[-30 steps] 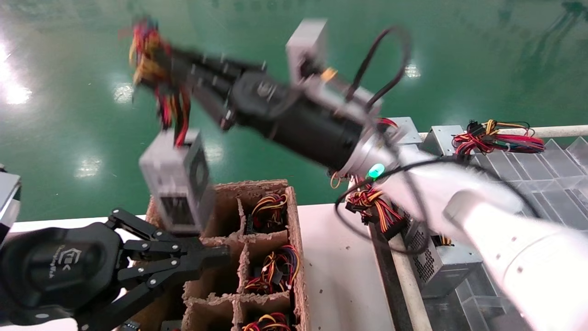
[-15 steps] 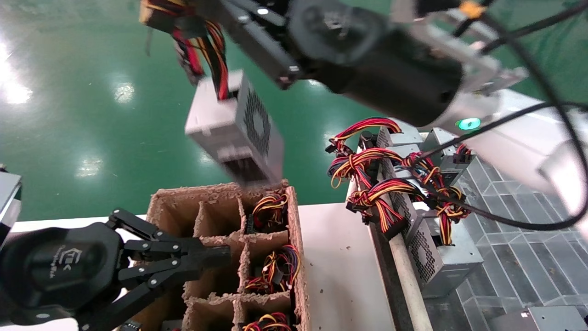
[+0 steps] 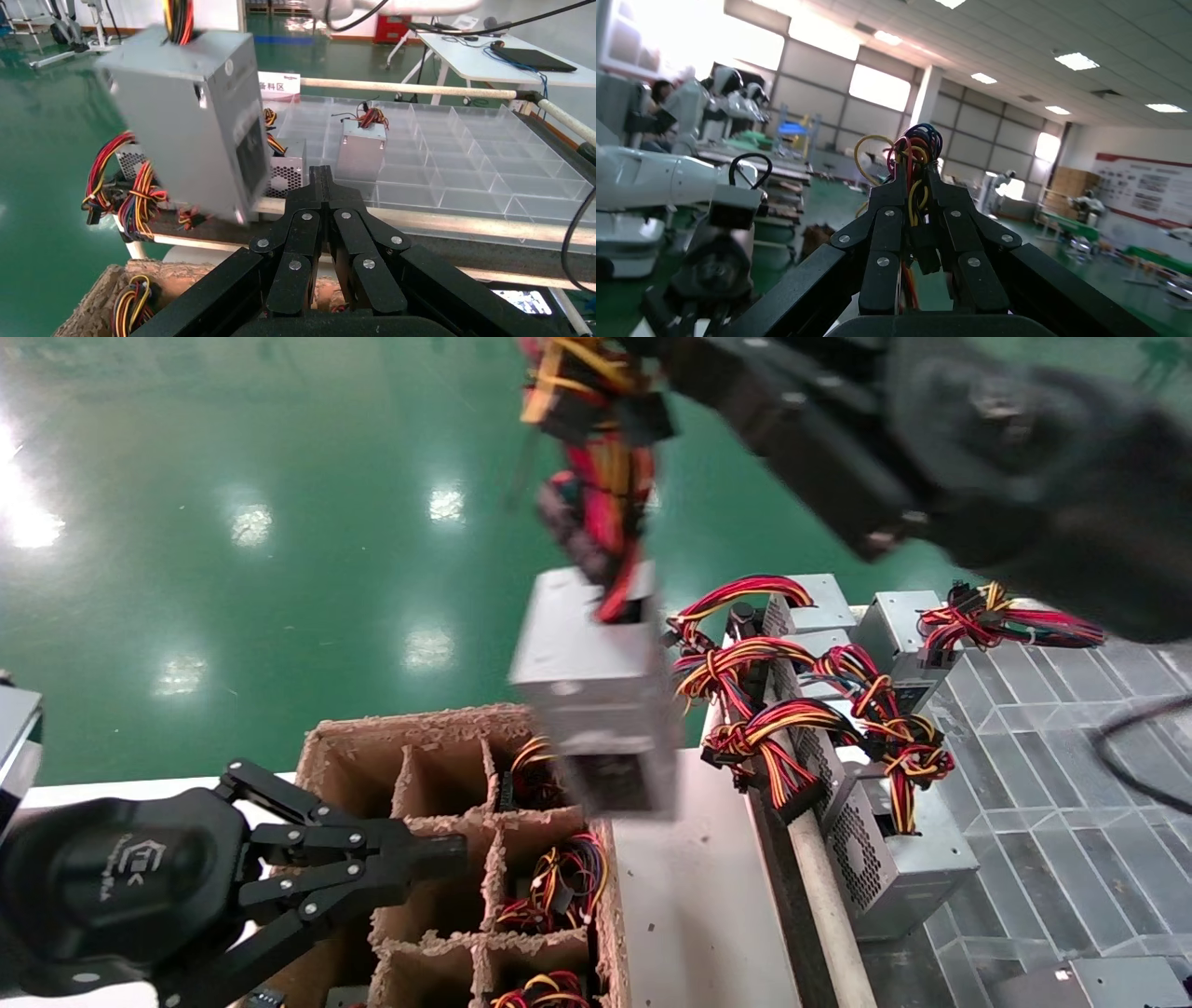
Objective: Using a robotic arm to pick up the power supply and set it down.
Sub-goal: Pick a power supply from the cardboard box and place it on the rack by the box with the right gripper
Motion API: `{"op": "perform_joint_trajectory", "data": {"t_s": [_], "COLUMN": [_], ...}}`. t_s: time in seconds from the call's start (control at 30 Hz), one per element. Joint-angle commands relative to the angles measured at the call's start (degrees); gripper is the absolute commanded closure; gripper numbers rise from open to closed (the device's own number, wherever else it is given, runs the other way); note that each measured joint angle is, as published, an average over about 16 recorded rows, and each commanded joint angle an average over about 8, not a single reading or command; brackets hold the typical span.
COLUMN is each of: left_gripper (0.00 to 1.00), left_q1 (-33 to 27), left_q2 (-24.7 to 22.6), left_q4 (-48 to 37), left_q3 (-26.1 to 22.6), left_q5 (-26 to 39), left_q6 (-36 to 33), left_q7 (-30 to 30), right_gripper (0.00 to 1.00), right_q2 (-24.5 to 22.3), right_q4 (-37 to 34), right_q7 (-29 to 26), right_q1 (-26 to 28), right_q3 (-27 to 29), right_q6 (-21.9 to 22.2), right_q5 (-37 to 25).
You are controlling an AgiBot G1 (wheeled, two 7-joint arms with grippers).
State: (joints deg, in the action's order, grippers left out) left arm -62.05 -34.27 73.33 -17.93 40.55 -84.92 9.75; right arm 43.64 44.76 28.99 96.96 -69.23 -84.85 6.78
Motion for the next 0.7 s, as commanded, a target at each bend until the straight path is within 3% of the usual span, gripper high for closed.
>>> {"op": "perform_joint_trajectory", "data": {"t_s": [0.03, 0.2, 0.4, 0.53, 0.7], "left_gripper": [1.0, 1.0, 1.0, 1.0, 1.0], "left_q1": [0.0, 0.0, 0.0, 0.0, 0.0], "left_q2": [0.0, 0.0, 0.0, 0.0, 0.0], "left_q4": [0.0, 0.0, 0.0, 0.0, 0.0], "left_q3": [0.0, 0.0, 0.0, 0.0, 0.0], "left_q5": [0.0, 0.0, 0.0, 0.0, 0.0], "left_q6": [0.0, 0.0, 0.0, 0.0, 0.0], "left_q7": [0.0, 0.0, 0.0, 0.0, 0.0], "right_gripper": [1.0, 1.0, 1.0, 1.0, 1.0], "right_q2": [-3.4, -15.0, -27.9, -34.2, -40.1], "right_q4": [3.9, 15.5, 27.8, 32.0, 32.9], "right_q7": [-0.1, 0.3, 2.7, 5.2, 8.4], "right_q1": [-0.1, -2.2, -8.0, -12.5, -18.1], "right_q3": [0.1, 0.6, 0.5, -0.8, -4.2], "right_q6": [1.3, 8.2, 14.2, 13.8, 9.1], "right_q5": [-0.2, 1.2, 7.2, 11.9, 16.9]}}
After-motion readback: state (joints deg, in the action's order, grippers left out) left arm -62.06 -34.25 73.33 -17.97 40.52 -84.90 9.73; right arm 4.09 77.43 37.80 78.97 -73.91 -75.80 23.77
